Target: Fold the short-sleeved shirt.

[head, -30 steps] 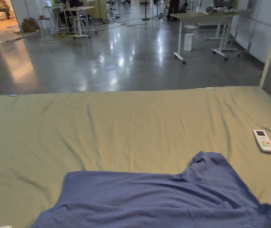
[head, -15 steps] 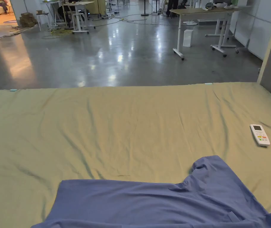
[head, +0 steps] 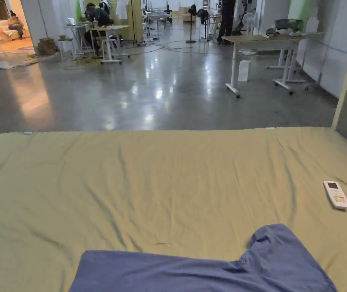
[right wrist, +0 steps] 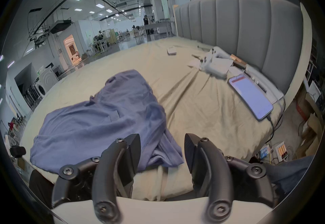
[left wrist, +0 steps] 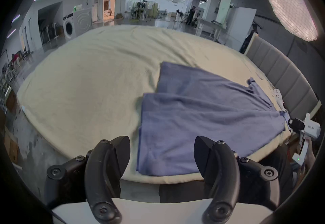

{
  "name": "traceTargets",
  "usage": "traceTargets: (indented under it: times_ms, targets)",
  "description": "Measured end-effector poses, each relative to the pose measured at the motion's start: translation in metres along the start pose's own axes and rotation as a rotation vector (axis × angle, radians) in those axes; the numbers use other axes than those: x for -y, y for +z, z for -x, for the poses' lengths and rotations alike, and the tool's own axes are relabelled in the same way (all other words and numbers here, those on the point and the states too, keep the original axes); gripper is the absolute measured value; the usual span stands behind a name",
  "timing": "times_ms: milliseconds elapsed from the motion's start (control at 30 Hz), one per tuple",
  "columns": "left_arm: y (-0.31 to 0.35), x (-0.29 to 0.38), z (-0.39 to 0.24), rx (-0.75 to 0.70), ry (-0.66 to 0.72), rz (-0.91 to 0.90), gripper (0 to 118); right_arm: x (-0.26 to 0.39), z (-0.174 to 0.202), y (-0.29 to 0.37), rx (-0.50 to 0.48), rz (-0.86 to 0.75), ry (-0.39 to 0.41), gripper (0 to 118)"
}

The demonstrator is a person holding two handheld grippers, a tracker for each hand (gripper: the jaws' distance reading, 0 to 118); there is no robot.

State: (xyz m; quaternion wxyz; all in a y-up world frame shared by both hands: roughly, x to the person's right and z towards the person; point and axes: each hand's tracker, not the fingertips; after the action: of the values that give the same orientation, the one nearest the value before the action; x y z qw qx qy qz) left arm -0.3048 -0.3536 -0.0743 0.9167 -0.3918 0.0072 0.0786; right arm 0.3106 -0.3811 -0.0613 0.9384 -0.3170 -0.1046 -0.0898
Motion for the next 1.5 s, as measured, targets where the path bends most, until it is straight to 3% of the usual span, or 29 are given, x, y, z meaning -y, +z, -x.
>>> traceTargets:
  times_ms: [67, 133, 300, 433, 467, 567, 667, 767, 833, 1133, 1333, 1433, 1500]
  targets:
    - [0.032, -0.011, -0.02, 0.023, -0.131, -0.077, 77, -0.01, 0.004, 0.02, -0.005, -0.092, 0.014, 61]
    - [0.069, -0.014, -0.044, 0.012, -0.26, -0.195, 77, -0.019, 0.013, 0.049, -0.05, -0.229, 0.079, 65]
    - [0.154, -0.021, -0.095, 0.03, -0.298, -0.558, 77, -0.039, 0.056, 0.12, -0.123, -0.421, 0.236, 65]
    - [0.187, -0.019, -0.122, 0.002, -0.293, -0.725, 77, -0.047, 0.089, 0.155, -0.179, -0.542, 0.296, 65]
    - [0.191, -0.017, -0.128, -0.028, -0.295, -0.751, 77, -0.046, 0.094, 0.158, -0.188, -0.512, 0.271, 65]
    - [0.192, -0.013, -0.138, -0.063, -0.31, -0.733, 65, -0.045, 0.105, 0.165, -0.227, -0.512, 0.268, 59]
    - [0.189, -0.004, -0.138, -0.068, -0.337, -0.696, 18, -0.041, 0.111, 0.167, -0.241, -0.517, 0.289, 29]
    - [0.189, 0.003, -0.132, -0.048, -0.344, -0.659, 3, -0.034, 0.113, 0.167, -0.249, -0.516, 0.312, 9]
    - [0.189, 0.008, -0.13, -0.051, -0.317, -0.647, 0, -0.032, 0.114, 0.166, -0.256, -0.506, 0.307, 1]
    - [0.18, -0.001, -0.11, -0.034, -0.231, -0.581, 0, -0.032, 0.123, 0.162, -0.245, -0.488, 0.354, 0]
    - [0.156, -0.021, -0.1, -0.019, -0.24, -0.558, 0, -0.03, 0.124, 0.153, -0.269, -0.442, 0.329, 0]
    - [0.129, -0.04, -0.088, 0.023, -0.181, -0.522, 0, -0.027, 0.121, 0.144, -0.3, -0.404, 0.313, 0]
    - [0.098, -0.056, -0.078, 0.003, -0.124, -0.497, 7, -0.024, 0.118, 0.137, -0.322, -0.366, 0.292, 0]
